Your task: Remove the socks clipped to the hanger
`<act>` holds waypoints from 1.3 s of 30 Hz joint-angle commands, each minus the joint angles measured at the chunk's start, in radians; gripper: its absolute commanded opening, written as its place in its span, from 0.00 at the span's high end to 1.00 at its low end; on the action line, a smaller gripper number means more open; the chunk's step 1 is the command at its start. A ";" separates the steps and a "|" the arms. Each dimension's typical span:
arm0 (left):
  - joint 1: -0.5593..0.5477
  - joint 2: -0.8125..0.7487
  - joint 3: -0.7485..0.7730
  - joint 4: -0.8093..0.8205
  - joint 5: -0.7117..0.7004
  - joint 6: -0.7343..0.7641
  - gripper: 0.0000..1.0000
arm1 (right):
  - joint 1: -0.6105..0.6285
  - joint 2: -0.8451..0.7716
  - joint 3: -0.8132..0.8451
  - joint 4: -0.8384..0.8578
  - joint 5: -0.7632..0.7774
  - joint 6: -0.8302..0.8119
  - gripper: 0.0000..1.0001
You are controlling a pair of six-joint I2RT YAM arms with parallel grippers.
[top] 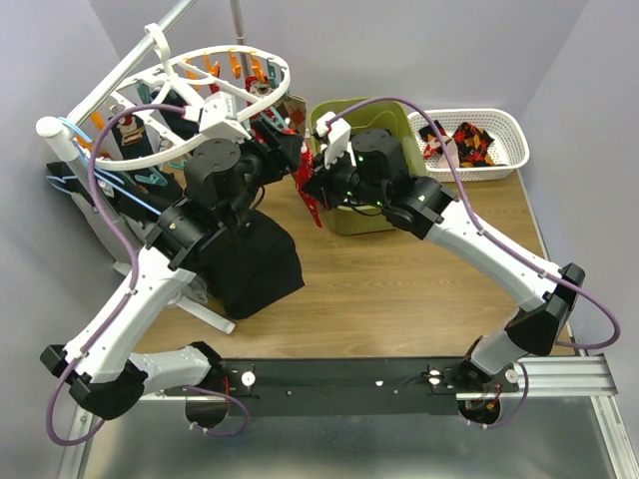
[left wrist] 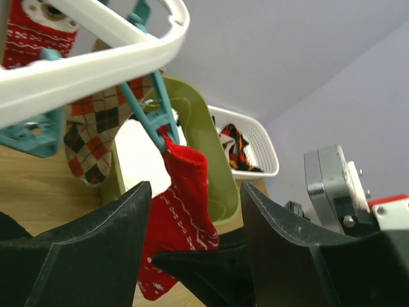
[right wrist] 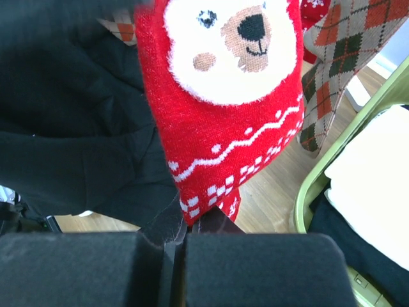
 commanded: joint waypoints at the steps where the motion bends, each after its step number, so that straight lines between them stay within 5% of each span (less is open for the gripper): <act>1: 0.000 -0.070 -0.036 0.009 -0.143 -0.098 0.32 | 0.008 -0.032 0.033 -0.064 -0.009 -0.032 0.99; 6: 0.000 -0.035 -0.023 0.035 -0.160 -0.107 0.26 | 0.010 -0.055 0.010 -0.060 -0.033 -0.037 0.99; 18: 0.000 0.096 0.094 0.046 -0.232 -0.095 0.32 | 0.008 -0.097 -0.002 -0.069 -0.044 -0.052 0.99; 24: -0.002 0.118 0.094 0.059 -0.320 -0.073 0.56 | 0.010 -0.119 -0.024 -0.067 -0.070 -0.041 0.99; 31: -0.002 0.102 0.065 0.110 -0.341 -0.030 1.00 | 0.010 -0.182 -0.120 -0.047 0.002 -0.034 0.99; 35: -0.002 0.098 0.057 0.113 -0.323 -0.014 1.00 | 0.010 -0.253 -0.211 0.014 0.273 -0.021 0.99; 39: 0.000 0.076 0.033 0.139 -0.315 0.014 1.00 | 0.007 -0.273 -0.242 0.034 0.382 -0.030 0.99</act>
